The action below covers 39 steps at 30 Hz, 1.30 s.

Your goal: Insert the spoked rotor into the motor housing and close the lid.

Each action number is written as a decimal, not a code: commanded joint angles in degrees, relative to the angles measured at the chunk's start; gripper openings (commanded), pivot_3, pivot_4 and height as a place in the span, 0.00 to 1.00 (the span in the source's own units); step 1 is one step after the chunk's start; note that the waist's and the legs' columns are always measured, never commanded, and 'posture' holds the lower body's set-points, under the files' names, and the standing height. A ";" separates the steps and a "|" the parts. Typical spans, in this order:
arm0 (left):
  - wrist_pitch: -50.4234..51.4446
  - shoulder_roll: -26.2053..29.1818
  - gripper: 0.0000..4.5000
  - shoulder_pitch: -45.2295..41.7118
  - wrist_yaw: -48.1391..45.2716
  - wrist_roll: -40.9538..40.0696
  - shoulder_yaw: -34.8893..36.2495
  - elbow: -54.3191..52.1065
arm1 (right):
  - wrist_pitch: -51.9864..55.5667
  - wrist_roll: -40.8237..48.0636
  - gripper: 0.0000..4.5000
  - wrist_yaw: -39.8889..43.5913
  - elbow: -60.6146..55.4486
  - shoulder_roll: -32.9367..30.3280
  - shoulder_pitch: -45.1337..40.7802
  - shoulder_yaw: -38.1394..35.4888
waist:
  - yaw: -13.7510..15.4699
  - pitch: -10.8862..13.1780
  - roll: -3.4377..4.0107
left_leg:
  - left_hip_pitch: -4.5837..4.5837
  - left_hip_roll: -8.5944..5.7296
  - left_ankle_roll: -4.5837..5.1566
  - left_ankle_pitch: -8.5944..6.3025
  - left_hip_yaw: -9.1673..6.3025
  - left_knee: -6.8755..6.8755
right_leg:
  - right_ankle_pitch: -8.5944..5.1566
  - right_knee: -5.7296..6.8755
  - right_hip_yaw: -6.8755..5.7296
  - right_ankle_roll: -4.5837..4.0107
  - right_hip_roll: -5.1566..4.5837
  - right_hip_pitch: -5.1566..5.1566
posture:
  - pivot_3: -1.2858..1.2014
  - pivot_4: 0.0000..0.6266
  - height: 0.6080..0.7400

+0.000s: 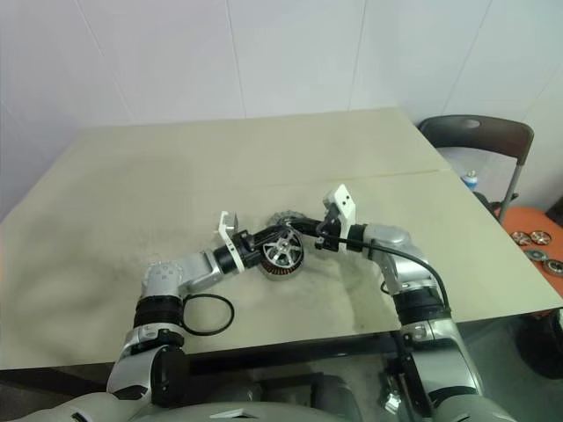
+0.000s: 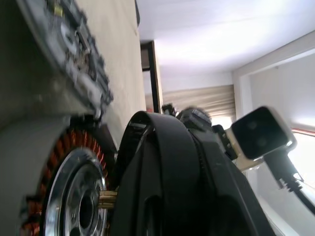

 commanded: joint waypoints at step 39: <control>-2.51 3.67 0.61 0.54 1.88 2.95 -6.72 -5.75 | -1.70 -0.89 0.00 -1.16 -0.01 0.67 -1.33 0.38 | 0.02 -0.03 0.02 | 0.07 0.00 -0.02 0.01 0.02 0.05 | 0.04 0.06 0.01 -0.05 0.01 0.07 | 0.52 0.00 1.00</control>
